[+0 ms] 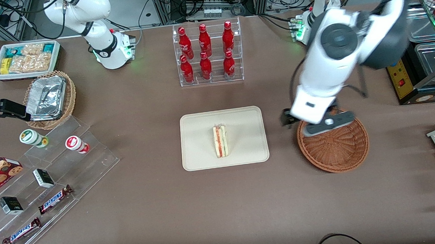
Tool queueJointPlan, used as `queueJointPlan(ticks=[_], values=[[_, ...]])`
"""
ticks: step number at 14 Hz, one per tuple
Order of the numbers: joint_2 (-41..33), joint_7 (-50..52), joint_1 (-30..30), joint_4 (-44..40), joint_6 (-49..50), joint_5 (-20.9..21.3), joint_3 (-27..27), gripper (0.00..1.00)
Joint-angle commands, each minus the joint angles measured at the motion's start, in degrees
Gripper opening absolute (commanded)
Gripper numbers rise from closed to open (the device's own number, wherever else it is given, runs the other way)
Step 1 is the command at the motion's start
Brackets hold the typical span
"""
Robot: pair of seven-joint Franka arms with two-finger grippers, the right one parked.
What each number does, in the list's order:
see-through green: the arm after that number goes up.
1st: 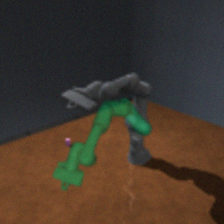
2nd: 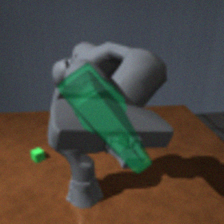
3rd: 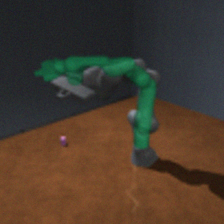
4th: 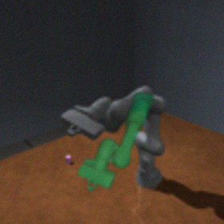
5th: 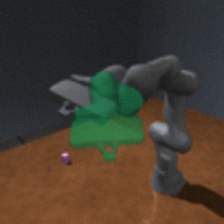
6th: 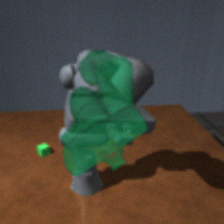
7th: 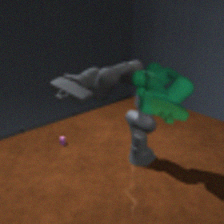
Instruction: Place sandwich from basket to tray
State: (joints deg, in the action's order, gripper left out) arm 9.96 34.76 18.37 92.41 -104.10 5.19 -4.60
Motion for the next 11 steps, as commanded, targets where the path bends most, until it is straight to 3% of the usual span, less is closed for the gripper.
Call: queueJointPlan(ticks=[1,9,11], values=[[-7.92,-9.93,-6.48,6.38,1.08,-2.89,-0.76,1.0],[-10.04,-22.95,-13.52,2.52,7.15,-3.52,1.35,1.0],[-9.87,-27.09,-15.11,1.38,8.73,-5.7,1.43,1.0]])
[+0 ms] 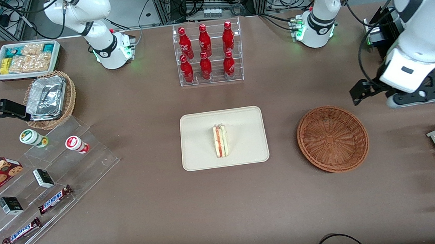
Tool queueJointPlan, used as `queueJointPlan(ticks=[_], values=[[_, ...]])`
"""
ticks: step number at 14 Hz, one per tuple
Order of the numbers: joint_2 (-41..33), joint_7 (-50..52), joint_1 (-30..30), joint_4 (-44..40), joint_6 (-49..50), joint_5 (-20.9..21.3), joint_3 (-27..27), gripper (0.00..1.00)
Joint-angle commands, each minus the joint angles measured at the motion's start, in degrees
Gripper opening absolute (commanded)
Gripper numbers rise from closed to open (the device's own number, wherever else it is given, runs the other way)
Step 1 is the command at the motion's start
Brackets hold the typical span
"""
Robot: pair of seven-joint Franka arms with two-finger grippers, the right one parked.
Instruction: Place sandwich from basket to tray
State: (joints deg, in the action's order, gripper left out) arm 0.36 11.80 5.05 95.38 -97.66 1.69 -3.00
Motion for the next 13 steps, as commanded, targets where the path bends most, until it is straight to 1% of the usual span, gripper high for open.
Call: queueJointPlan(ticks=[1,6,8,10,13], values=[[-0.18,-5.46,-2.58,-2.12,2.3,-2.39,-0.16,1.0],[4.29,-7.49,-3.9,-8.45,5.36,-1.34,-0.16,1.0],[4.21,-10.38,-5.48,-8.9,6.6,-2.04,-0.16,1.0],[3.69,-12.59,-6.19,-8.64,8.0,-1.61,0.71,1.0],[3.68,-11.72,-5.84,-8.9,8.53,-1.78,0.98,1.0]])
